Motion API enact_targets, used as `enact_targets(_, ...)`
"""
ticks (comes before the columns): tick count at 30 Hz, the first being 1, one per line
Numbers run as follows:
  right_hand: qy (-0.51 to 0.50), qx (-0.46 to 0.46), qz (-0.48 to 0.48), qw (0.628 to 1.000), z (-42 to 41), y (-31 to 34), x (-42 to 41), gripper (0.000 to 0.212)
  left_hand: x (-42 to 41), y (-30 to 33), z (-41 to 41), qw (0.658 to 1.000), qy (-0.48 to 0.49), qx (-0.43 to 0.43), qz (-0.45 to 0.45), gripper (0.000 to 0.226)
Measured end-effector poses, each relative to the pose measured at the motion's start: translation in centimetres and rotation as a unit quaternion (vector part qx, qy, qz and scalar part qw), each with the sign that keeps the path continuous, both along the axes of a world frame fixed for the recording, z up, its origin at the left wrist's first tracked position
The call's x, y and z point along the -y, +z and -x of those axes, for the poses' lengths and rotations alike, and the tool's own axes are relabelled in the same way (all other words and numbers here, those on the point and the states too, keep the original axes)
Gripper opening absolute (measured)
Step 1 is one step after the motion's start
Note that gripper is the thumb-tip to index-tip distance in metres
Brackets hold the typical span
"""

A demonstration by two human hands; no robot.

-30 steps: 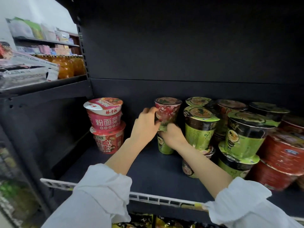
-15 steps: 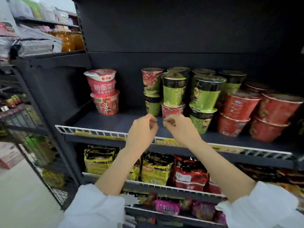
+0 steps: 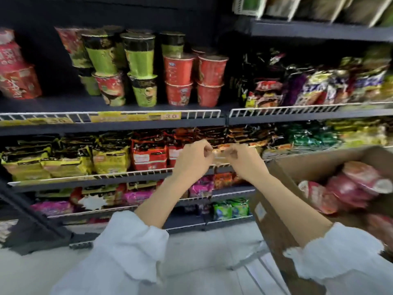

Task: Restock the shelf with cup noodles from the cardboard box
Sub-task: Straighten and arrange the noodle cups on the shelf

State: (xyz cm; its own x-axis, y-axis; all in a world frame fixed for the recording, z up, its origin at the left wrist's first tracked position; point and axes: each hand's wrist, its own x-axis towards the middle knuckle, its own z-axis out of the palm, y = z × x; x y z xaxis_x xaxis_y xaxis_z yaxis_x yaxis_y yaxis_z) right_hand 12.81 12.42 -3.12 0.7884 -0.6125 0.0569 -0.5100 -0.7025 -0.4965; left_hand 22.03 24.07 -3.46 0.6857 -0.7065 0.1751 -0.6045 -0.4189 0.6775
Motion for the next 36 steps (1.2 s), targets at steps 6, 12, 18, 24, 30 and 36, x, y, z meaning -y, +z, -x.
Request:
enact_targets(6,-0.058,-0.017,-0.004,0.998,10.7,-1.2,10.2,0.028,11.0,-0.4,10.3,0.997,-0.069,-0.006,-0.026,0.019)
enact_targets(12,-0.031,-0.120,-0.039,0.992,20.0,-4.6,18.8,0.024,20.2,-2.9,20.0,0.993,-0.086,-0.042,-0.069,0.020)
enact_targets(18,0.082,-0.292,-0.121,0.945,25.2,-9.1,22.7,0.035,23.5,-6.7,26.4,0.963,-0.068,-0.099,-0.242,0.006)
enact_targets(24,0.146,-0.309,-0.154,0.927,27.2,-9.6,23.0,0.047,24.6,-8.3,29.5,0.877,-0.082,-0.072,-0.468,0.044)
enact_targets(30,0.218,-0.298,-0.228,0.901,28.3,-9.0,23.8,0.073,24.8,-9.7,29.3,0.898,-0.010,-0.182,-0.400,0.033)
enact_targets(36,0.238,-0.311,-0.124,0.912,28.4,-10.4,24.5,0.129,25.6,-9.1,29.4,0.929,0.069,-0.274,-0.239,0.025)
